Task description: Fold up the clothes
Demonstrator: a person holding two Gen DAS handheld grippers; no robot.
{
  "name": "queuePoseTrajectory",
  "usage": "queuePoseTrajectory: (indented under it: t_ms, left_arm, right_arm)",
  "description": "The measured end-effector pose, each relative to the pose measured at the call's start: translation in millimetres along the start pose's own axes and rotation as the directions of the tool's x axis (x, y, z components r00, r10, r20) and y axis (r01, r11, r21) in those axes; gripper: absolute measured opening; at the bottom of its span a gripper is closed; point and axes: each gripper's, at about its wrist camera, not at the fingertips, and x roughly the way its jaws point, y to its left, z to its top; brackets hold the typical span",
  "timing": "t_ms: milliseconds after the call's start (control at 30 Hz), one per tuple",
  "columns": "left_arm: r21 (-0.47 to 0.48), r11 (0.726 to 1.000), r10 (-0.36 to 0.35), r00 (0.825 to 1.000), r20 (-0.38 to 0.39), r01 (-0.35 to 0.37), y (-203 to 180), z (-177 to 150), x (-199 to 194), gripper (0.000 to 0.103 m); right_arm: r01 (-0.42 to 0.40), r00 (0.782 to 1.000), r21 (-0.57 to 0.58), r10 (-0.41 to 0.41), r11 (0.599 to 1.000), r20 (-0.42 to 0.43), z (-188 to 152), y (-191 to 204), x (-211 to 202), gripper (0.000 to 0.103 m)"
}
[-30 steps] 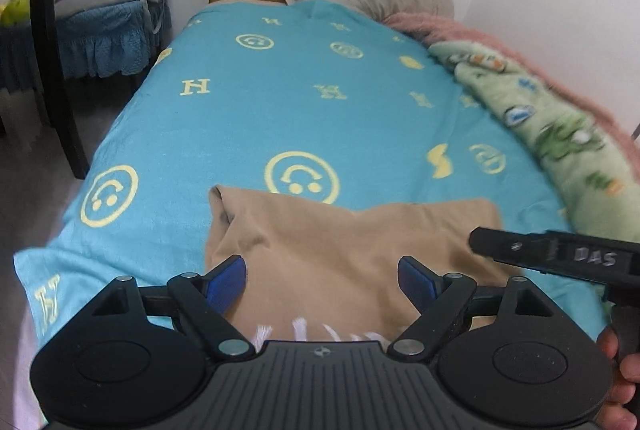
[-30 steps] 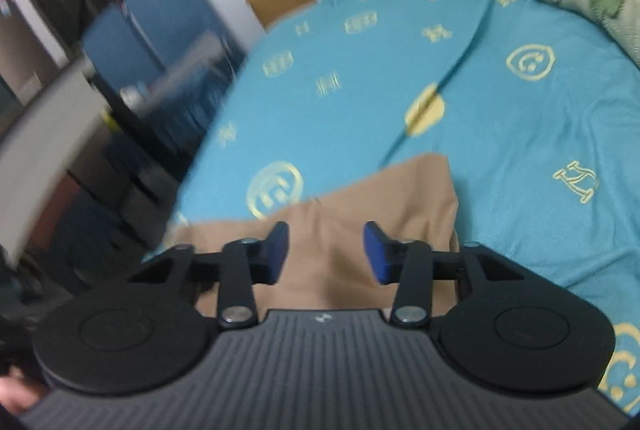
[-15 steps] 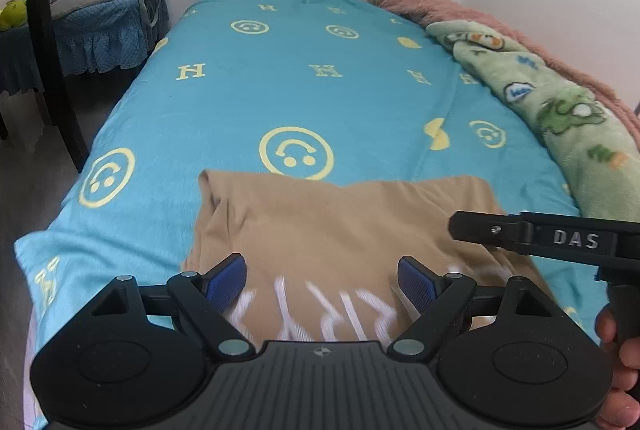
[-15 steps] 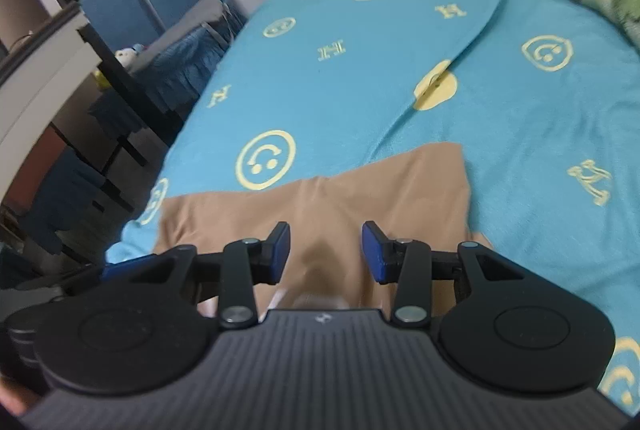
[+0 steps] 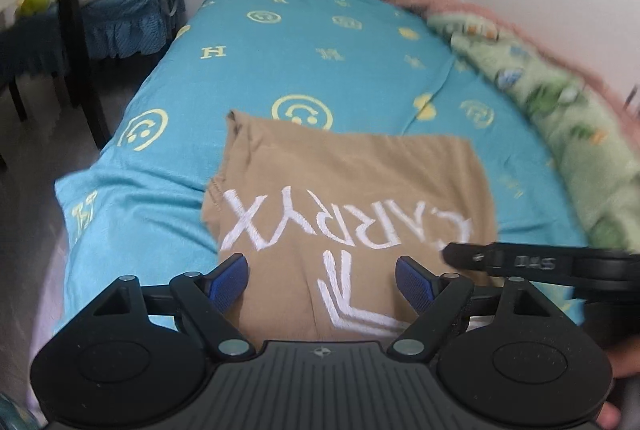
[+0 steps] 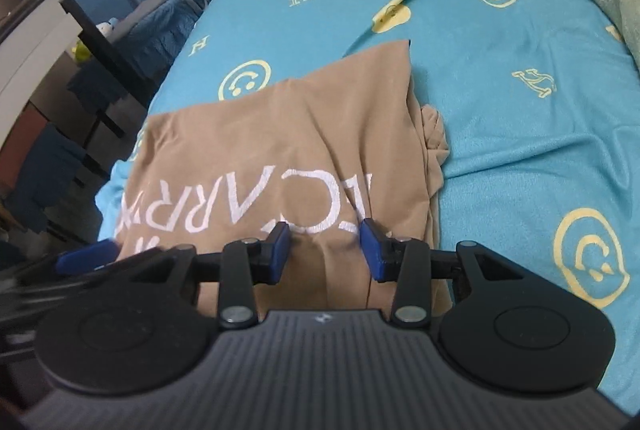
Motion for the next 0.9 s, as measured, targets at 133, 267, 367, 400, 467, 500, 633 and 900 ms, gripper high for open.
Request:
queuePoseTrajectory:
  t_ms: [133,267,367,400,467,500,633,900]
  left_arm:
    - [-0.214,0.963,-0.166,0.986,0.001,0.162,31,-11,-30,0.086]
    - [-0.399,0.889,-0.269,0.962,-0.057,0.225,50,-22,-9,0.086]
    - [-0.527,0.822,-0.304,0.949,-0.087,0.215,60,-26,25,0.086]
    - [-0.573,0.792,-0.317,0.944,-0.094,0.209,64,-28,36,0.086]
    - [-0.634,0.745,-0.336,0.938,-0.085,0.209,69,-31,50,0.086]
    - [-0.643,0.734,-0.338,0.939,-0.066,0.219,70,-30,51,0.086]
    - [-0.667,0.706,-0.326,0.945,-0.005,0.24,77,-32,46,0.071]
    - [-0.66,0.689,-0.319,0.943,0.095,0.3,81,-30,29,0.041]
  right_arm:
    - [-0.018,1.0,0.054,0.018,0.998,0.003,-2,-8,-4,0.041]
    - [-0.042,0.999,0.112,0.042,0.993,0.004,0,-15,-5,0.042]
    - [-0.049,0.999,0.127,0.049,0.991,0.002,-1,-17,-4,0.042]
    - [-0.05,0.999,0.128,0.05,0.991,0.001,-1,-18,-3,0.042]
    - [-0.053,0.999,0.136,0.053,0.989,0.002,0,-19,-3,0.042]
    - [-0.055,0.998,0.142,0.055,0.988,0.003,0,-19,-3,0.042]
    - [-0.072,0.997,0.195,0.068,0.978,0.023,1,-24,-7,0.042]
    - [-0.428,0.898,0.405,0.43,0.808,0.091,-9,-26,-35,0.079]
